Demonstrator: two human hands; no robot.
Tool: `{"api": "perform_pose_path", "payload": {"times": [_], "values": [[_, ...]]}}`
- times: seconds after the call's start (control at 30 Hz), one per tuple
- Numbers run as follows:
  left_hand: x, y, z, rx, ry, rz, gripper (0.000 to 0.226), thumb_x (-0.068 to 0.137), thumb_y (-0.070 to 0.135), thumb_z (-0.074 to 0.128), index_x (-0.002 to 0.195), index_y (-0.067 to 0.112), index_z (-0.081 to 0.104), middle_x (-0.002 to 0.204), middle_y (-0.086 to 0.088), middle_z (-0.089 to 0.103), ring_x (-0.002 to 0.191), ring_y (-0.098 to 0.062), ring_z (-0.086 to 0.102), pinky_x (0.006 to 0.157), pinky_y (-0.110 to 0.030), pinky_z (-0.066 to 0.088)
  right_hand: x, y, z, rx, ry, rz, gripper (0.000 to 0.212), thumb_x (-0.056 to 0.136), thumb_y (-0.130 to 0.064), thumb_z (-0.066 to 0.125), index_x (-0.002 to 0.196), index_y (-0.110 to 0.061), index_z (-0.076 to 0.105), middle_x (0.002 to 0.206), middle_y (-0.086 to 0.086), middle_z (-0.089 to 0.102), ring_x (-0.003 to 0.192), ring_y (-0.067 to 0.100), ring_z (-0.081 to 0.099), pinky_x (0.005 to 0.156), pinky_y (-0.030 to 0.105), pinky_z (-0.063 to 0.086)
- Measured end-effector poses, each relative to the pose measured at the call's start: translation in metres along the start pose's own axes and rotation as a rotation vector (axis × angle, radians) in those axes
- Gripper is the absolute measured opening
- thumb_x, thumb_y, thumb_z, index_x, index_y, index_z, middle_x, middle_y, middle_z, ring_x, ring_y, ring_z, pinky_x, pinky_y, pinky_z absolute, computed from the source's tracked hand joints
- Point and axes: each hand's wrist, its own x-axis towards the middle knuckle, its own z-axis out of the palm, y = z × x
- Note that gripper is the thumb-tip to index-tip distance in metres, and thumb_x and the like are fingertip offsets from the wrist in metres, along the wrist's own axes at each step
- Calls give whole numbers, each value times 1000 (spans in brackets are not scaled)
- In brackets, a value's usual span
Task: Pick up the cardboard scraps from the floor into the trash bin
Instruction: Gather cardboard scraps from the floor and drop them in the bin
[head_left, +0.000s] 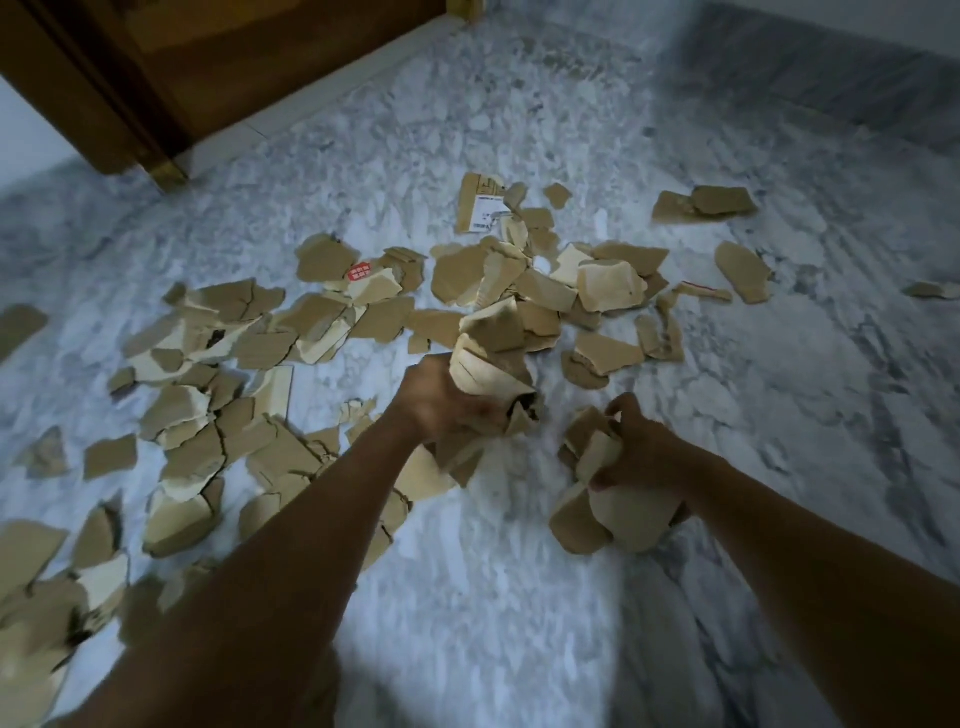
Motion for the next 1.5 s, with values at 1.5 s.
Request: {"api": "perform_pose_path", "payload": {"times": [1.5], "values": [[-78, -43, -62, -441, -223, -224, 20, 93, -5, 51, 98, 13, 54, 86, 0, 60, 74, -10, 63, 58, -16, 55, -60, -129, 13, 1064, -120, 19, 43, 80, -22, 80, 119, -9, 67, 105, 16, 74, 96, 35, 71, 74, 46, 60]]}}
